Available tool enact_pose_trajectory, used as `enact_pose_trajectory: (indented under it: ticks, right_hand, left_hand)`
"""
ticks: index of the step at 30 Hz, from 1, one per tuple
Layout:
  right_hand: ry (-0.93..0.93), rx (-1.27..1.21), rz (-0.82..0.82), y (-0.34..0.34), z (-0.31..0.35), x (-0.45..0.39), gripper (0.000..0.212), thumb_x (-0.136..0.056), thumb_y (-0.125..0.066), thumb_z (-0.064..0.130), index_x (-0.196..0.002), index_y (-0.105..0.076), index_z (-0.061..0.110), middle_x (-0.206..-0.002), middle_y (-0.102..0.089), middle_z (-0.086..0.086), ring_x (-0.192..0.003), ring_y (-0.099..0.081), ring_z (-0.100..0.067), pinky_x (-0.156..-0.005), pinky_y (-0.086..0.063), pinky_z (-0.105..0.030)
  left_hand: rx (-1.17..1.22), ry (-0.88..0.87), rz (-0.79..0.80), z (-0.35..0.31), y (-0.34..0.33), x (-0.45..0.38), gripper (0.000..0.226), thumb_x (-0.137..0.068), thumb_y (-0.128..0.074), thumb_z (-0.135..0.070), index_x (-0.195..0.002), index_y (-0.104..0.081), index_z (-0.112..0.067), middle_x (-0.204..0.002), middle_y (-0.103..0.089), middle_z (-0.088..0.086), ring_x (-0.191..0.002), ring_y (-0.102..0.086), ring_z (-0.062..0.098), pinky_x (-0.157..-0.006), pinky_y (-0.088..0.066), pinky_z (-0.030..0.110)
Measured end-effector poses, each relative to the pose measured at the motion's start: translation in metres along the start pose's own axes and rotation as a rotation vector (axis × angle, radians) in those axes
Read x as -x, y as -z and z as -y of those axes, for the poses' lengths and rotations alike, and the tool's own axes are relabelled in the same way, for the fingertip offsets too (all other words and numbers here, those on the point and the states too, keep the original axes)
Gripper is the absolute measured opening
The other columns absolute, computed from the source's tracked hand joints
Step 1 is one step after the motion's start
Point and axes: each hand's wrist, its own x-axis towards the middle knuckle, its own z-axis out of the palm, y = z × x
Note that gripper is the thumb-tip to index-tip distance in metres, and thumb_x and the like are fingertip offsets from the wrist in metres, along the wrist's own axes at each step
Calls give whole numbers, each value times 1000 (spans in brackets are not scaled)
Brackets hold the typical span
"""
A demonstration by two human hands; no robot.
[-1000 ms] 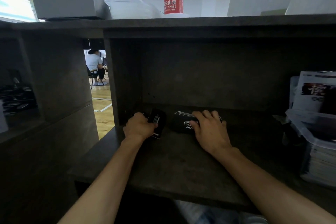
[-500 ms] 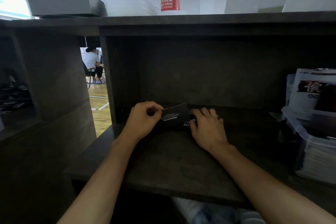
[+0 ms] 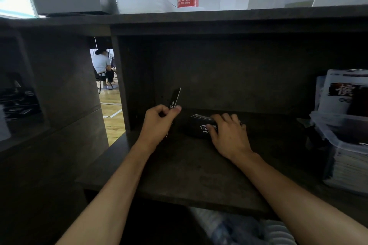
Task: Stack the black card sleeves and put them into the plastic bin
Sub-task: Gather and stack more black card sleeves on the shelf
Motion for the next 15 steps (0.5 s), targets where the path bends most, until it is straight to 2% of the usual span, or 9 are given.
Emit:
enact_pose_trajectory:
  ticks: [2,4,6,8,11,13,15]
  right_hand:
    - [-1,-2,1,0,0,0,45,-99,-41,50,-138,-46,27,-131,-52,-2,-123,-42,-22,-99,-42,-50]
    - [0,-1,-2,0,0,1,45,-100,-41,50,-138,-47,27,-131,-52,-2,-123,-42,-22,-99,-42,-50]
    - [5,3,-9,-1,0,0,44,-100,-41,50,-137,-47,27,-131,-52,-2,-123,-42,-22,-99,-42,-50]
    - [2,9,-7,-1,0,-1,44,-99,-41,50,-138,-47,27,-131,-52,-2,-123,-42,-22,-99,-42,-49]
    - [-2,18,-7,-2,0,0,45,-99,-41,50,-138,-47,28,-132,-51,-2,-124,-42,-22,-99,-41,-49]
    - [-1,21,-20,-3,0,0,44,-99,-42,49,-137,-48,27,-130,-52,-2,-123,-42,-23,-98,-42,-48]
    - [2,20,-31,-4,0,0,43,-99,-42,49,-135,-49,27,-130,-53,-2,-122,-42,-23,-98,-42,-48]
  left_hand:
    - [33,34,1,0,0,1,27,-89,-61,-51,-84,-69,-25,-85,-69,-13,-83,-65,-1,-76,-49,25]
    - [30,62,-30,2,-1,0,13,-96,-58,-34,-105,-67,-31,-109,-67,-6,-99,-64,7,-77,-51,23]
    - [42,62,-73,5,-1,-2,40,-95,-59,-11,-130,-54,-31,-118,-62,0,-104,-63,12,-75,-52,22]
    - [90,76,-70,7,0,-4,75,-90,-64,-2,-147,-30,-38,-111,-62,-1,-95,-66,10,-72,-53,22]
    - [175,82,-20,14,-2,-8,102,-84,-69,2,-150,-12,-50,-106,-64,3,-89,-69,3,-68,-57,25]
    - [213,99,5,19,-5,-11,106,-82,-70,7,-151,-10,-49,-113,-63,8,-92,-70,10,-67,-59,27]
    - [178,118,-3,19,-9,-12,103,-81,-71,6,-151,-13,-42,-124,-58,11,-104,-67,20,-79,-61,37]
